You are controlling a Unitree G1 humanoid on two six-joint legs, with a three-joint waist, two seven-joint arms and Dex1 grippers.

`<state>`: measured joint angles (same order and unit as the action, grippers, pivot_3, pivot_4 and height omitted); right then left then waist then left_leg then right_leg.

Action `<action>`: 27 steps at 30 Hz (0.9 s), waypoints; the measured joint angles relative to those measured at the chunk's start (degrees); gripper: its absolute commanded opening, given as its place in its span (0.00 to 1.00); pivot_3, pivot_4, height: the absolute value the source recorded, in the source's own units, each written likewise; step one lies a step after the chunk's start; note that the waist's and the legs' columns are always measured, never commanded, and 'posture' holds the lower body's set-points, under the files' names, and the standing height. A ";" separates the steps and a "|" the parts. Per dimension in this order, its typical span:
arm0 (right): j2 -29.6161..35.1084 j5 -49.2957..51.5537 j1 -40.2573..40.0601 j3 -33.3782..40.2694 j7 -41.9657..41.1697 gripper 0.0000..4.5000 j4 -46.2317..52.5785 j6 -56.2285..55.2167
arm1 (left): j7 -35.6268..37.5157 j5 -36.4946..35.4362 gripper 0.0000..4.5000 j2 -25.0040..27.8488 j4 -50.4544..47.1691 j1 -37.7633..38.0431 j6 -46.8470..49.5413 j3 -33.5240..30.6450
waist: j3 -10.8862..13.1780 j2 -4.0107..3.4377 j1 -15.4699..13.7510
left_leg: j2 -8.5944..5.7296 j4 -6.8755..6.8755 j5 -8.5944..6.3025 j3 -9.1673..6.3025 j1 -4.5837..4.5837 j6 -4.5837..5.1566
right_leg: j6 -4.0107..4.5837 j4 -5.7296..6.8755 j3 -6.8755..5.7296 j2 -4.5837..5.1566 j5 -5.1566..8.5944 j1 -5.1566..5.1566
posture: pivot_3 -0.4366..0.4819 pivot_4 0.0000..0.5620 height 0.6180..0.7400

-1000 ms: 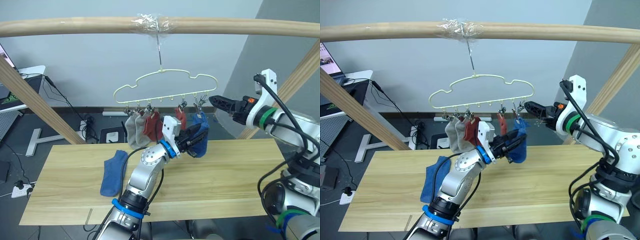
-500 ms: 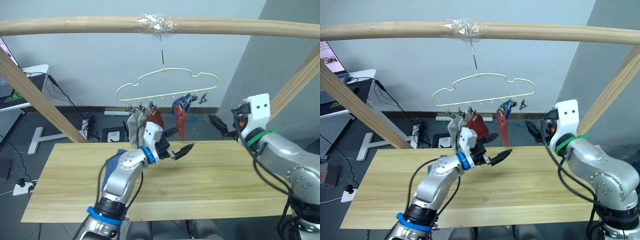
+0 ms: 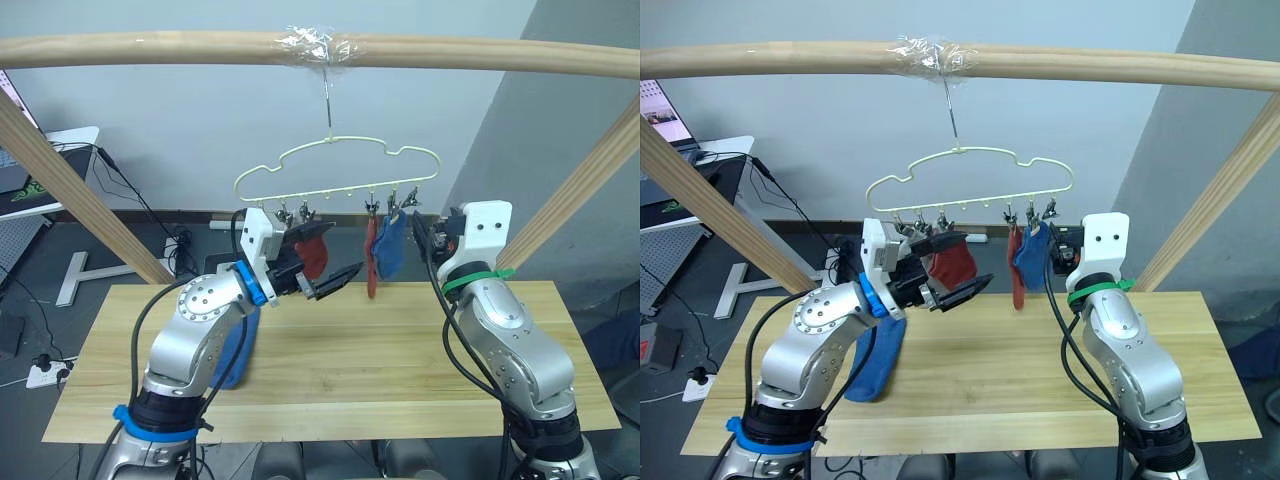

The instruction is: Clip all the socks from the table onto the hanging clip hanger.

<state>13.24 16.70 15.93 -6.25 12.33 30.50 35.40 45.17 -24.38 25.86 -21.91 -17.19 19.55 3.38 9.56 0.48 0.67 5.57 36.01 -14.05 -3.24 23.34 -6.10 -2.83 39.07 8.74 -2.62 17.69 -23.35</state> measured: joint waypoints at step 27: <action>-10.26 -11.34 8.71 4.25 -2.03 0.31 -17.51 -3.92 | -1.80 -1.97 1.00 0.13 -2.33 0.87 1.26 -0.29 | -0.02 0.01 -1.06 | 0.00 0.05 0.00 0.03 -0.01 -0.01 | 0.02 0.06 -0.01 0.00 -0.02 0.01 | 0.60 0.27 1.00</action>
<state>2.98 5.36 24.64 -2.00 10.30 12.99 31.48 43.37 -26.36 25.99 -24.24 -16.32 20.81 3.09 9.54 0.49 -0.39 5.57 36.07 -14.05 -3.21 23.33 -6.11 -2.82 39.12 8.74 -2.62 17.67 -23.34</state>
